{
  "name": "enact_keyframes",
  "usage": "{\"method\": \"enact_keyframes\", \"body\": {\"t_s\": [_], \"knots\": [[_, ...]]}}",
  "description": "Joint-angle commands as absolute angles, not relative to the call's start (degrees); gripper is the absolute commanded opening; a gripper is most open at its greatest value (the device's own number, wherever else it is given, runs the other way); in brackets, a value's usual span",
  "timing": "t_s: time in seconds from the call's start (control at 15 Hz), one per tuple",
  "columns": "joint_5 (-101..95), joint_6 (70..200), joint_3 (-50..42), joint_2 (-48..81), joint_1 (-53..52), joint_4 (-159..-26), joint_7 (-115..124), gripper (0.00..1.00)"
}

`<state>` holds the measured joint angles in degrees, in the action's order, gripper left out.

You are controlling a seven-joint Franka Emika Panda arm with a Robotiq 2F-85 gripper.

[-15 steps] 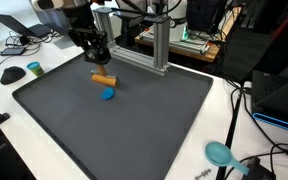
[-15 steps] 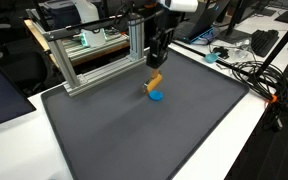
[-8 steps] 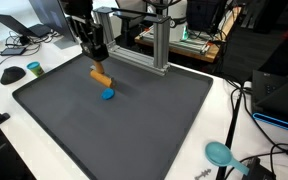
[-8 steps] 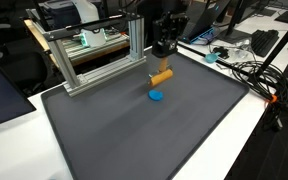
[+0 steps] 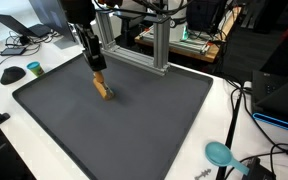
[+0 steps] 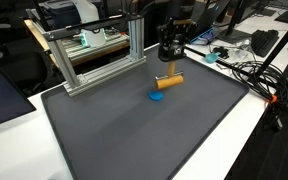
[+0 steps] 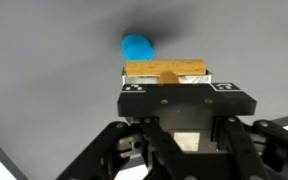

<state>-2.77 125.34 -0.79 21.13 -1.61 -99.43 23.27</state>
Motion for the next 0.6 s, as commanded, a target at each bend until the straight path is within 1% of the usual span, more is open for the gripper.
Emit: {"method": "enact_keyframes", "body": {"t_s": [0.0, 0.07, 0.13, 0.53], "knots": [[-2.4, 125.1, -1.7, 21.3, -2.4, -99.3, 23.0, 0.47], [-2.4, 125.2, -1.7, 21.3, -2.4, -99.3, 23.0, 0.47], [-2.4, 125.2, -1.7, 21.4, -2.5, -99.3, 23.0, 0.22], [1.4, 126.9, -3.2, 22.7, -1.0, -98.9, 26.4, 0.22]]}}
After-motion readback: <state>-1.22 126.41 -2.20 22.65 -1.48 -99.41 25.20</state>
